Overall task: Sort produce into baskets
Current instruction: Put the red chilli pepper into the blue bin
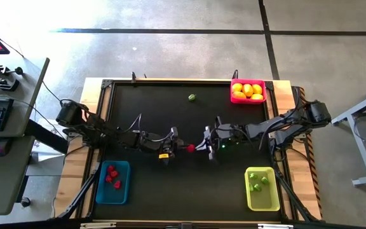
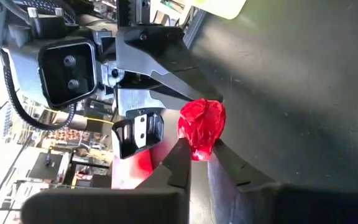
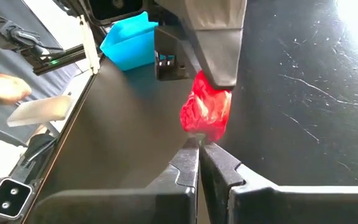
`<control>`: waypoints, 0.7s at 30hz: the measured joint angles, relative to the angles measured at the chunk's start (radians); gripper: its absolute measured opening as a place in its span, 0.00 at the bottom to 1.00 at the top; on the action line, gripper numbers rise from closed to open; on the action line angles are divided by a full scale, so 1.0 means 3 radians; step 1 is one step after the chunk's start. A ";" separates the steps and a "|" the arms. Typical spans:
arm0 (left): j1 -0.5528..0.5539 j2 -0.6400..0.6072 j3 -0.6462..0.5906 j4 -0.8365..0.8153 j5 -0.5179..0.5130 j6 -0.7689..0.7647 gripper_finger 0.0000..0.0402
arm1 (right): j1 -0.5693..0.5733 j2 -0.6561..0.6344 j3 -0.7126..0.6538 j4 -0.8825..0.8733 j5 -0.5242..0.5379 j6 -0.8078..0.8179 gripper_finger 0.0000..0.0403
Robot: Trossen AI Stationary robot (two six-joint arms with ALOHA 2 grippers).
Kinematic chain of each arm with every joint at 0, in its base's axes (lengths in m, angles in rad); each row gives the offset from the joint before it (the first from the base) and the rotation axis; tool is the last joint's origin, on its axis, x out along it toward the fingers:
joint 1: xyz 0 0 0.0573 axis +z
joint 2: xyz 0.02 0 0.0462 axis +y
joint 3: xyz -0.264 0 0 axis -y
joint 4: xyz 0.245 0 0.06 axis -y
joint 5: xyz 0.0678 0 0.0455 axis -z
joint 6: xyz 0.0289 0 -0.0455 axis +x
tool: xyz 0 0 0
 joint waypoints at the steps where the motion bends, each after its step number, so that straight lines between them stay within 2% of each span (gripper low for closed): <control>1: 0.0001 0.0000 0.0000 -0.0004 -0.0004 0.0000 0.03 | 0.0000 0.0000 0.0000 -0.0003 0.0025 -0.0005 0.00; 6: -0.0033 -0.0036 0.0000 -0.0159 -0.0178 -0.0068 0.02 | -0.0001 0.0000 0.0000 -0.0107 0.0231 -0.0101 0.07; 12: -0.0138 -0.0431 0.0000 -0.0966 -0.0309 -0.0545 0.02 | -0.0003 0.0000 0.0000 -0.0172 0.0458 -0.0248 0.31; 16: -0.0288 -0.0884 0.0003 -0.1679 -0.0320 -0.0997 0.02 | -0.0032 0.0000 0.0000 -0.0174 0.0482 -0.0298 0.45; 21: -0.0631 -0.1450 0.0211 -0.3115 -0.0317 -0.2034 0.02 | -0.0074 0.0000 0.0000 -0.0191 0.0479 -0.0290 0.52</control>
